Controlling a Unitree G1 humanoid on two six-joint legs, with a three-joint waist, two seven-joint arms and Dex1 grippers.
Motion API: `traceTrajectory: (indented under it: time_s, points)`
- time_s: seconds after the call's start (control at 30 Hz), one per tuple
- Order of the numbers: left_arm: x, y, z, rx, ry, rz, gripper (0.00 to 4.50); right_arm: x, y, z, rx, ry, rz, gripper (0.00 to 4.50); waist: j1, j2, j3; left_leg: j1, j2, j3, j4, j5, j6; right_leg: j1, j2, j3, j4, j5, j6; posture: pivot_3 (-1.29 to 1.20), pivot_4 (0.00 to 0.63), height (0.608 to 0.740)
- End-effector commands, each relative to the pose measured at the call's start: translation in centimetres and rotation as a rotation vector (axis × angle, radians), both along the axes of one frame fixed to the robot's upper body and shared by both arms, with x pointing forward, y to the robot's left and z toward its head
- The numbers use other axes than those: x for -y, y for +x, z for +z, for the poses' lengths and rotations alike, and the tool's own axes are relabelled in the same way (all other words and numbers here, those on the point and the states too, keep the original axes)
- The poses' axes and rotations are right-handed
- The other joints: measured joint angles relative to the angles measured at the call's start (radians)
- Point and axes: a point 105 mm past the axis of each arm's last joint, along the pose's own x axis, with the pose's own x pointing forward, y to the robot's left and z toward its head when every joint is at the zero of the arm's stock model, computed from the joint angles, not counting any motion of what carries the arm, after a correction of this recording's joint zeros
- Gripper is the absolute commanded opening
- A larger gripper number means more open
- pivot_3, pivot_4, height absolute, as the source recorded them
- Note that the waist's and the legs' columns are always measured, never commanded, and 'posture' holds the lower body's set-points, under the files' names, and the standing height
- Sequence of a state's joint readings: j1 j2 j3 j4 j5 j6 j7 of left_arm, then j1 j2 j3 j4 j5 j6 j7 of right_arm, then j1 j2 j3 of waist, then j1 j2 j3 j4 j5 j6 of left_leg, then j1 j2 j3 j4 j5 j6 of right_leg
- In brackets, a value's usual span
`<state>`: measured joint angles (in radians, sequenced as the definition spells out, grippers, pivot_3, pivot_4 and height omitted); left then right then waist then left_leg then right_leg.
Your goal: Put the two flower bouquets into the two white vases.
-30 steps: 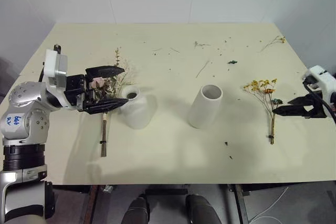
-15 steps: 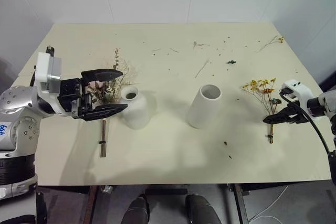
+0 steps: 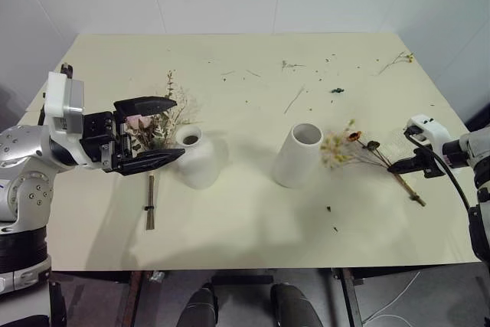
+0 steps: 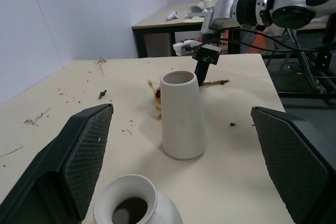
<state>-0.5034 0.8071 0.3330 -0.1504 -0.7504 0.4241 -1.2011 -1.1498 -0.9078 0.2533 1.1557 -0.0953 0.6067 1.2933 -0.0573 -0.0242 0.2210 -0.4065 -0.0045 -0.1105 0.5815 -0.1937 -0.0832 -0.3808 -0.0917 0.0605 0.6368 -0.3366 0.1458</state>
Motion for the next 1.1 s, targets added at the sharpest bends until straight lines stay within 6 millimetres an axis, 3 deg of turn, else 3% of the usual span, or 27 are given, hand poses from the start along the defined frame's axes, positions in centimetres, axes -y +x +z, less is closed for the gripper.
traceTrajectory:
  time_s: [0.03, 0.17, 0.23, 0.33, 0.43, 0.6, 0.83, 1.1]
  points:
    - [0.1, -0.2, 1.0, 0.048, 0.002, -0.014, 4.50, -0.5, 1.0, 3.3, 0.157, 0.060, 0.024, 0.03, 0.000, 0.000, 0.000, 0.000, 0.000, 0.000, 0.000, 0.000, 0.000, 0.000, 0.000, 0.000, 0.000, 0.000, 0.000, 0.00, 0.150, 0.740]
    - [-0.1, 0.2, 1.0, 0.041, -0.003, -0.013, 4.50, -2.2, 2.2, 6.9, 0.395, 0.134, 0.107, 0.03, 0.000, 0.000, 0.000, 0.000, 0.000, 0.000, 0.000, 0.000, -0.001, 0.000, 0.000, 0.000, 0.000, 0.000, 0.000, 0.00, 0.150, 0.740]
    - [-0.1, 0.5, 0.9, 0.034, -0.010, -0.009, 4.50, -4.0, 2.7, 10.6, 0.626, 0.245, 0.168, 0.03, -0.001, 0.001, 0.000, 0.000, 0.000, 0.000, 0.000, 0.000, -0.001, 0.000, 0.000, 0.000, 0.000, 0.000, 0.000, 0.00, 0.150, 0.740]
    - [-0.2, 0.9, 0.9, 0.028, -0.015, -0.005, 4.50, -5.7, 2.4, 13.7, 0.766, 0.389, 0.169, 0.03, -0.001, 0.001, 0.000, 0.000, 0.001, 0.000, -0.001, 0.000, -0.001, 0.000, 0.001, 0.000, 0.000, 0.000, 0.000, 0.00, 0.150, 0.740]
    - [-0.1, 1.6, 0.9, 0.028, -0.049, 0.006, 4.50, -9.1, 0.3, 17.9, 0.994, 0.562, 0.266, 0.03, 0.004, 0.001, 0.000, 0.000, 0.001, -0.001, -0.001, 0.000, -0.001, -0.001, 0.001, 0.000, 0.000, 0.000, 0.000, 0.00, 0.150, 0.740]
    - [0.0, 2.1, 0.8, 0.027, -0.072, 0.011, 4.50, -12.6, -3.3, 20.5, 1.119, 0.793, 0.369, 0.03, 0.007, 0.001, 0.000, -0.001, 0.001, -0.001, 0.000, 0.000, -0.001, -0.001, 0.001, 0.000, 0.001, 0.000, 0.000, 0.00, 0.150, 0.740]
    - [-0.2, 2.4, 0.8, 0.029, -0.082, 0.022, 4.50, -15.3, -6.0, 20.5, 1.100, 0.892, 0.447, 0.03, 0.011, 0.001, 0.000, -0.001, 0.001, -0.001, 0.001, 0.000, 0.000, -0.001, 0.001, 0.000, 0.003, 0.000, 0.000, 0.00, 0.150, 0.740]
    - [-0.6, 2.5, 0.8, 0.028, -0.090, 0.041, 4.50, -16.8, -6.4, 17.3, 1.050, 0.885, 0.434, 0.03, 0.012, 0.000, 0.000, -0.001, 0.001, -0.001, 0.002, -0.001, 0.001, -0.002, 0.001, 0.001, 0.006, 0.000, 0.000, 0.00, 0.150, 0.740]
